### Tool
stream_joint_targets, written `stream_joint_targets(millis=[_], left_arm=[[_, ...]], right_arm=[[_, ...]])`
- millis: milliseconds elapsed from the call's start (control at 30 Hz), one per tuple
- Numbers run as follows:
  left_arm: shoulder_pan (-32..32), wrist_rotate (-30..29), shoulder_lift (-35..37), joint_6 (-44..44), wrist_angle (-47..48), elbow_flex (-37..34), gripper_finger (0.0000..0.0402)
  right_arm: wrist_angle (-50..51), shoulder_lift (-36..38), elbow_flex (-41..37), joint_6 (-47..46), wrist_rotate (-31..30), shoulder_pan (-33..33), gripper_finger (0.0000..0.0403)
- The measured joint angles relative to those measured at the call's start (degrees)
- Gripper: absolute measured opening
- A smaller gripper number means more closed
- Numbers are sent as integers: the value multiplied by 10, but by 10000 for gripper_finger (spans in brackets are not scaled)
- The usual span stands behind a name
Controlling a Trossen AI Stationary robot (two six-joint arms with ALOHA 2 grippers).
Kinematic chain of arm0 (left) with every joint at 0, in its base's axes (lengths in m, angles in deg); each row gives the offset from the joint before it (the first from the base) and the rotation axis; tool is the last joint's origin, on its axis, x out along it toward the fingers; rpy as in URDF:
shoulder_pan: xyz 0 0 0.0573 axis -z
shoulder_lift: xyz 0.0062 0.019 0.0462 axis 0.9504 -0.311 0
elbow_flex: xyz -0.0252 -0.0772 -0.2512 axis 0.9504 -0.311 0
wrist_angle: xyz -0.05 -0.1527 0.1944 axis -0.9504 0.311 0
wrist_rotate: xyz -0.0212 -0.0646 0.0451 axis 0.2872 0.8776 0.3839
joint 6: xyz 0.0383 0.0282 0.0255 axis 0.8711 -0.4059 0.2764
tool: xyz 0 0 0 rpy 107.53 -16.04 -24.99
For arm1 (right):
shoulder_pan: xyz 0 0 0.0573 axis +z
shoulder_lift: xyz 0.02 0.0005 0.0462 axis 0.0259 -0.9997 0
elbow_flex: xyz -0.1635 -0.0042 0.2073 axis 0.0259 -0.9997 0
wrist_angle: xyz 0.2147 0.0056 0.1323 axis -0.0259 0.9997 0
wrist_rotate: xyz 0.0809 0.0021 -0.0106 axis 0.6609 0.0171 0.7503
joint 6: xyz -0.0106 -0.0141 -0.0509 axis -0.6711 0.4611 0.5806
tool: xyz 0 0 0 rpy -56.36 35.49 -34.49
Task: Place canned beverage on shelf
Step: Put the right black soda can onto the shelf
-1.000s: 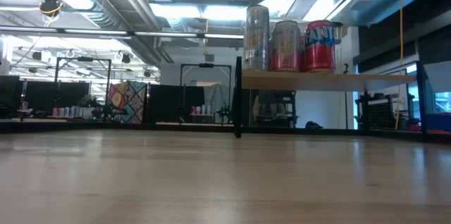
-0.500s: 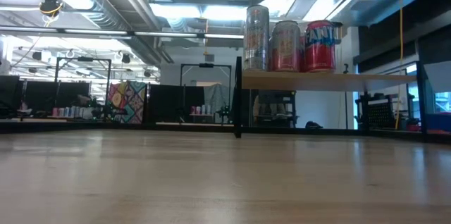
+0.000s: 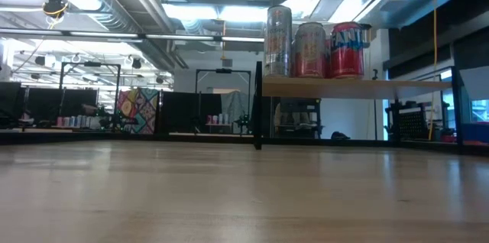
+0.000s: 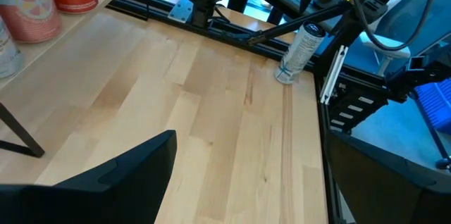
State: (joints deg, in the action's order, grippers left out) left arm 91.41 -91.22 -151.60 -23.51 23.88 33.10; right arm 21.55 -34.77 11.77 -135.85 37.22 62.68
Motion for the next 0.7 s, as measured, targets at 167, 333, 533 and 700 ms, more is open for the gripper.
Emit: stream_joint_targets(millis=[167,333,533,700], left_arm=[[0,0,0,-1,0,0,351],[0,0,0,-2,0,0,351],[0,0,0,1,-1,0,351],[0,0,0,1,-2,0,350]], right_arm=[[-22,0,-22,-12,13,0,376],[-67,0,-47,-11,19,0,376],[-76,0,-73,-9,23,0,376],[-93,0,-89,-2,30,0,375]])
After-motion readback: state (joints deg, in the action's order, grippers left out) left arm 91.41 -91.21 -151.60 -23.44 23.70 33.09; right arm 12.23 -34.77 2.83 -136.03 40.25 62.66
